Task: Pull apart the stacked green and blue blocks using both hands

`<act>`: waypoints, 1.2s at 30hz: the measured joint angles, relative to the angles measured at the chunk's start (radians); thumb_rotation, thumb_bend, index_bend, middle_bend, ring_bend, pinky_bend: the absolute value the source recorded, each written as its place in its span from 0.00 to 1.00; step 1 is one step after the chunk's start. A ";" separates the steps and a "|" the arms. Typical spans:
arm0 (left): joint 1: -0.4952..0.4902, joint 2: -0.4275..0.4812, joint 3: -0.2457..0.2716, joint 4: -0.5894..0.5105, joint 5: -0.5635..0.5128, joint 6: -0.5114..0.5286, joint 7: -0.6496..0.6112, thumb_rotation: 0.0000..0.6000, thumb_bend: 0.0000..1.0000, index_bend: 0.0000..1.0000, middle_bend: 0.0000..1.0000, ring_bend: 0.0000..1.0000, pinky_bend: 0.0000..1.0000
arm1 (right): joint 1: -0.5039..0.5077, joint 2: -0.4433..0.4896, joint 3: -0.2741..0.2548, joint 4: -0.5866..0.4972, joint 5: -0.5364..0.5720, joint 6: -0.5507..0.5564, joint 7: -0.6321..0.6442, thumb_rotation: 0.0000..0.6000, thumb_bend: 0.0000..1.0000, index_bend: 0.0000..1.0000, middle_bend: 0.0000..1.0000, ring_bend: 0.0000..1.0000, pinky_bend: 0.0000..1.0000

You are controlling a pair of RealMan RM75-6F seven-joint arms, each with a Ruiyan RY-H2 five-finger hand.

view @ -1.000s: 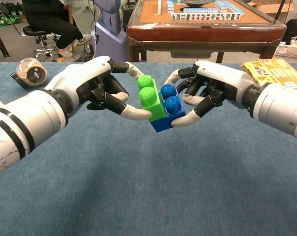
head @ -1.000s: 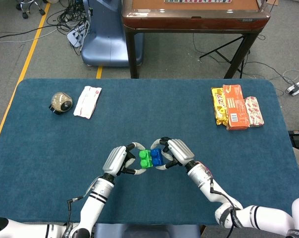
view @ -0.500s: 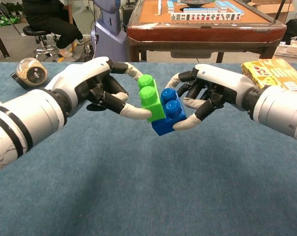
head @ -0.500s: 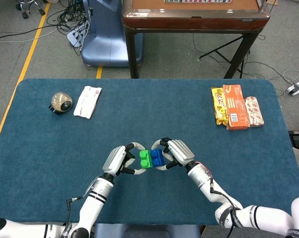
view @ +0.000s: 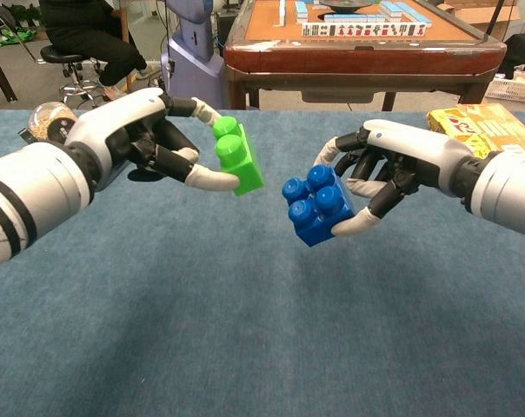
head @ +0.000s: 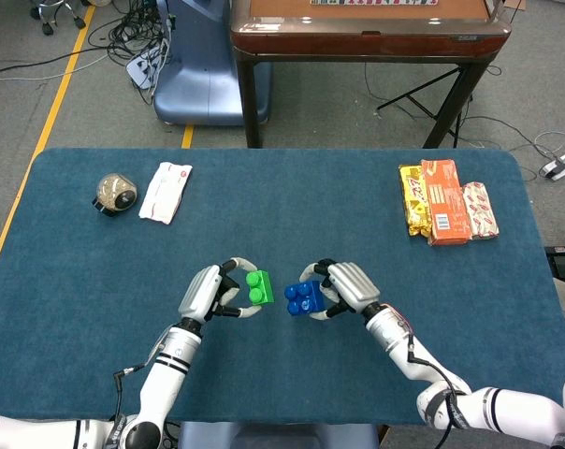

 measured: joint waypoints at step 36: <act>0.010 0.186 0.165 -0.032 -0.010 0.049 0.379 1.00 0.00 0.00 0.71 0.68 0.90 | -0.080 0.270 -0.021 -0.204 0.058 0.156 -0.345 1.00 0.00 0.13 0.58 0.66 0.74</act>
